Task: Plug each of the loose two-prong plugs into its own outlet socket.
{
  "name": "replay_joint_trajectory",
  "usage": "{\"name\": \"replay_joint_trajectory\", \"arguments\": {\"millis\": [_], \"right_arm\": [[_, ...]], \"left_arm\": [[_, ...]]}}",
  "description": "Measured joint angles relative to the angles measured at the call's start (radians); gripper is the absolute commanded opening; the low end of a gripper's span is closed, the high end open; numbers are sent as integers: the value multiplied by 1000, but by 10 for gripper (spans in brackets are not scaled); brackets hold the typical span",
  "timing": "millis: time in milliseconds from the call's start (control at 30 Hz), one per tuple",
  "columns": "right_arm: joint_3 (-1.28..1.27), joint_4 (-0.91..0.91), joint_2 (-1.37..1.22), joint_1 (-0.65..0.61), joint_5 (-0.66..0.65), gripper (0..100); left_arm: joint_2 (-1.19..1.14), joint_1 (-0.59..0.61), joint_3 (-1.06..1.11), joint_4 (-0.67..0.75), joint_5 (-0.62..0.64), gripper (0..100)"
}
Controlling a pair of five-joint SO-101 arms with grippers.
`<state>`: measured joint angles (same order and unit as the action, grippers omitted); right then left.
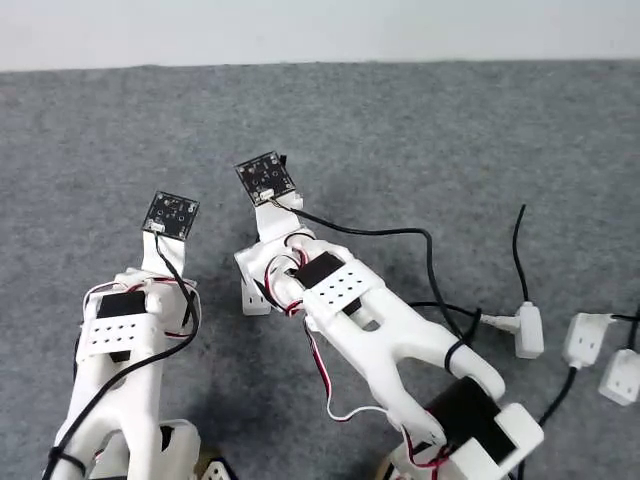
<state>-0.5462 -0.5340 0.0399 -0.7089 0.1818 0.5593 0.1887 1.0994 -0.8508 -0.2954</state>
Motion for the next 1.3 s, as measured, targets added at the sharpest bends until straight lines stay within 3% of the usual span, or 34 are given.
{"name": "replay_joint_trajectory", "arguments": {"millis": [567,933,1133,1300], "right_arm": [[-17,-75,-15,-34,0,8],[12,-239,-46,-49,5,8],[169,-358,-158,-72,-44,10],[342,-479,-276,-74,-44,155]], "left_arm": [[-3,0,0,0,0,12],[-3,0,0,5,0,12],[-3,0,0,8,0,12],[-3,54,-21,43,69,12]]}}
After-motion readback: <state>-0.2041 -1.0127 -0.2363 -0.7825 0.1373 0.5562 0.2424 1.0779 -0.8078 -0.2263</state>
